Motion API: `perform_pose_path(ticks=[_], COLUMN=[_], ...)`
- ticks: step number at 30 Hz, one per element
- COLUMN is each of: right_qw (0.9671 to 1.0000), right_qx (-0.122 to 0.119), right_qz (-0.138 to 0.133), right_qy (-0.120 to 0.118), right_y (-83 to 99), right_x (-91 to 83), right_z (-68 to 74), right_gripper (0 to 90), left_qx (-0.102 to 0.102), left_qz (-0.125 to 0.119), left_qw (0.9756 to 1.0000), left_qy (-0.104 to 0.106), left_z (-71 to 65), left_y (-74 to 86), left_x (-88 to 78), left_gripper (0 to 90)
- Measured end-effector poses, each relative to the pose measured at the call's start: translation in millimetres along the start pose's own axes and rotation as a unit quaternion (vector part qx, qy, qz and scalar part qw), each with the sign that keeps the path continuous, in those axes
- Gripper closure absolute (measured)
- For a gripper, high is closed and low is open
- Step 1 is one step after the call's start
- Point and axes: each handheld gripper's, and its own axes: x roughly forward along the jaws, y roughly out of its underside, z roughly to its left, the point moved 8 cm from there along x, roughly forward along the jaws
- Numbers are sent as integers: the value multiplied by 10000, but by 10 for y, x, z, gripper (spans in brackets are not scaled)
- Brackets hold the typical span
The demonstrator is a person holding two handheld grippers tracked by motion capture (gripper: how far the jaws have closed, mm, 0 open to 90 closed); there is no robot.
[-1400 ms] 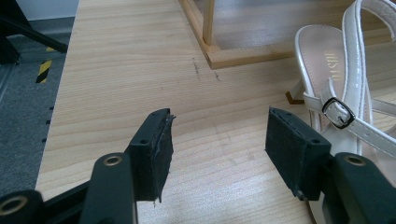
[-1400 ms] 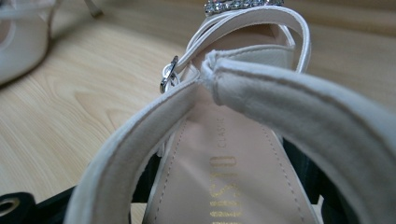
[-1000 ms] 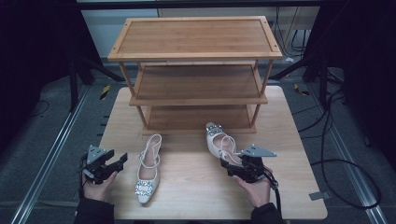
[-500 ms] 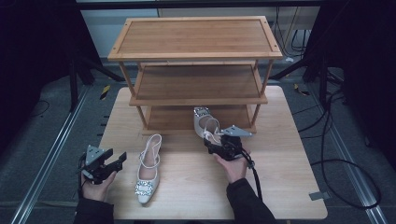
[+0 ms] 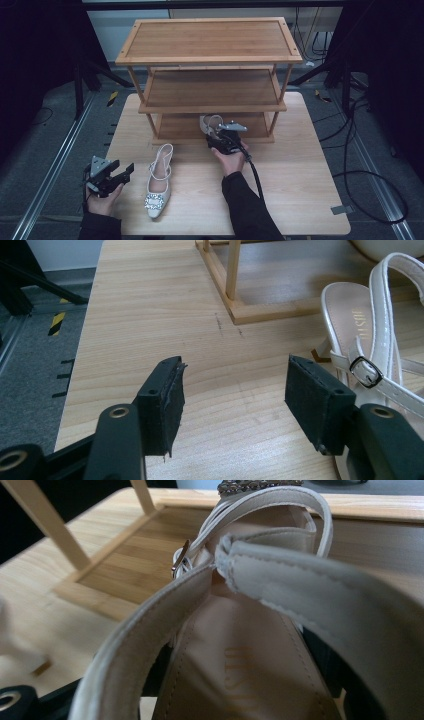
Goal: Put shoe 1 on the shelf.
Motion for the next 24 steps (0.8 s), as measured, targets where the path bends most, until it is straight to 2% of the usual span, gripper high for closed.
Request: perform_pose_path(ticks=[5, 11, 13, 20, 24], right_qw=[9998, 9994, 9992, 9985, 9987], right_qx=[97, 77, 197, 114, -41], right_qz=[45, 131, 120, 150, 158], right_qy=[140, 313, 326, 507, 491], right_y=[-29, -23, -13, -3, 10], right_x=[212, 377, 410, 442, 436], right_z=[-50, -101, -95, -103, -94], right_gripper=[399, 399, 397, 366, 260], left_qx=[25, 12, -3, 18, 37], left_qz=[18, 5, 11, 45, 26], left_qw=[10000, 10000, 10000, 10000, 10000], left_qy=[7, 6, 2, 12, 11], left_z=[-14, -10, -9, -6, -15], left_y=[-1, -3, 0, 8, 2], left_x=[5, 7, 10, 16, 12], left_gripper=[394, 394, 394, 394, 394])
